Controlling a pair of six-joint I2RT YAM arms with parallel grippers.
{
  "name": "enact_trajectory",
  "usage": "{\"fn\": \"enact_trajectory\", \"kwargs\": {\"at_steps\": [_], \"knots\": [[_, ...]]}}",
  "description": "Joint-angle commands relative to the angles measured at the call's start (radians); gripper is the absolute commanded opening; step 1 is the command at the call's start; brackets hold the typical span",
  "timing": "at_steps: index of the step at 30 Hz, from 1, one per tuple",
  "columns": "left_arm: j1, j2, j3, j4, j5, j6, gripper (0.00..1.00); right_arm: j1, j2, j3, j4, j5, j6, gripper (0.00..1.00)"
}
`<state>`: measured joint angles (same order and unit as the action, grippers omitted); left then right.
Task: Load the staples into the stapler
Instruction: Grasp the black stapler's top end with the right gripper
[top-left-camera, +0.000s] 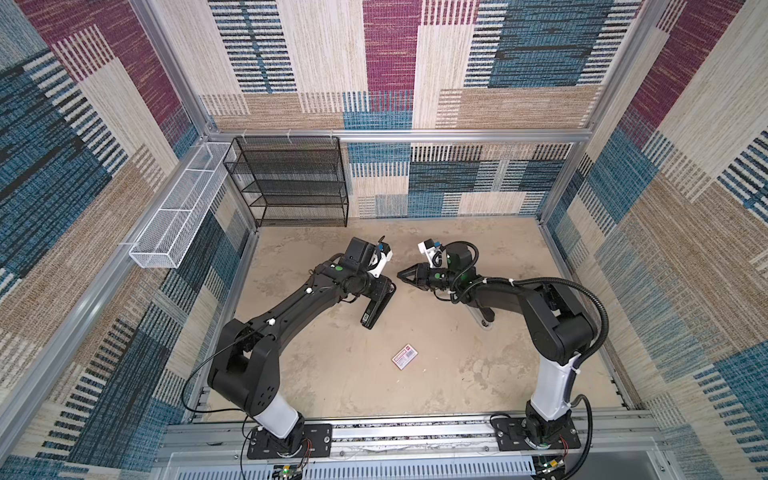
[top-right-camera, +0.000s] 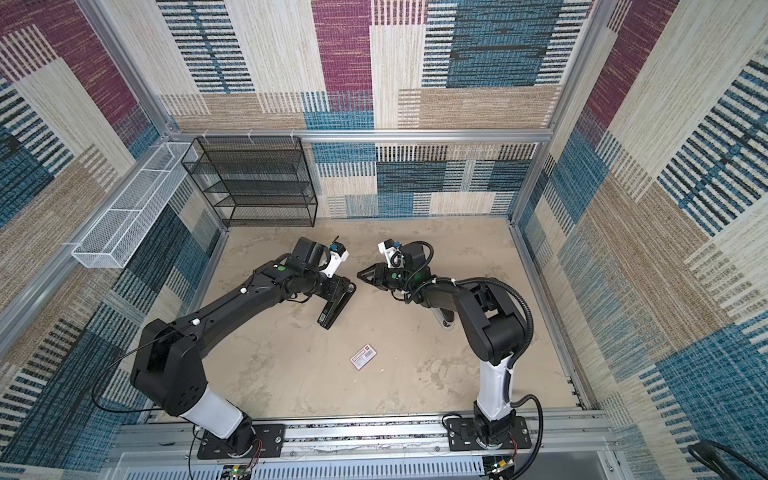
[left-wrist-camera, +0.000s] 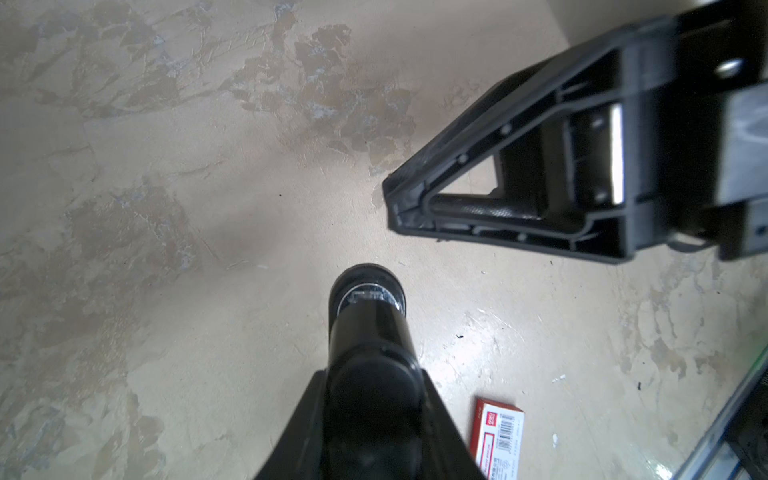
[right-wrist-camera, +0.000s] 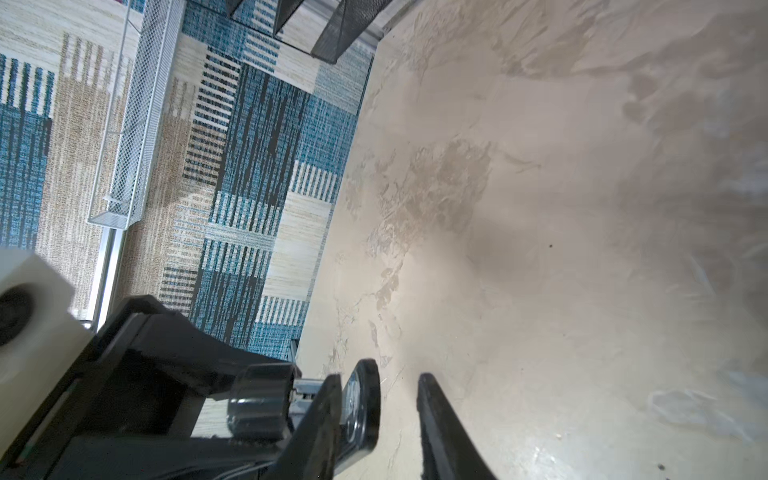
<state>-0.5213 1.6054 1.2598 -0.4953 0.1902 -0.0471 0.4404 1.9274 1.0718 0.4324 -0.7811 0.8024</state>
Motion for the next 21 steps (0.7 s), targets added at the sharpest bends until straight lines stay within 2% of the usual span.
{"fn": "enact_trajectory", "kwargs": {"at_steps": [1, 10, 15, 21], "knots": [[-0.005, -0.018, -0.004, 0.080, 0.014, -0.014, 0.00, 0.012, 0.026, 0.019, 0.038, -0.029, 0.030, 0.32], [-0.015, -0.039, -0.017, 0.108, 0.004, -0.022, 0.00, 0.032, 0.063, 0.024, 0.082, -0.071, 0.068, 0.24], [-0.017, -0.037, -0.023, 0.119, -0.015, -0.018, 0.00, 0.034, 0.051, -0.005, 0.128, -0.077, 0.099, 0.30], [-0.017, -0.038, -0.035, 0.117, -0.024, -0.014, 0.00, 0.029, 0.005, -0.029, 0.105, -0.033, 0.074, 0.28]]}}
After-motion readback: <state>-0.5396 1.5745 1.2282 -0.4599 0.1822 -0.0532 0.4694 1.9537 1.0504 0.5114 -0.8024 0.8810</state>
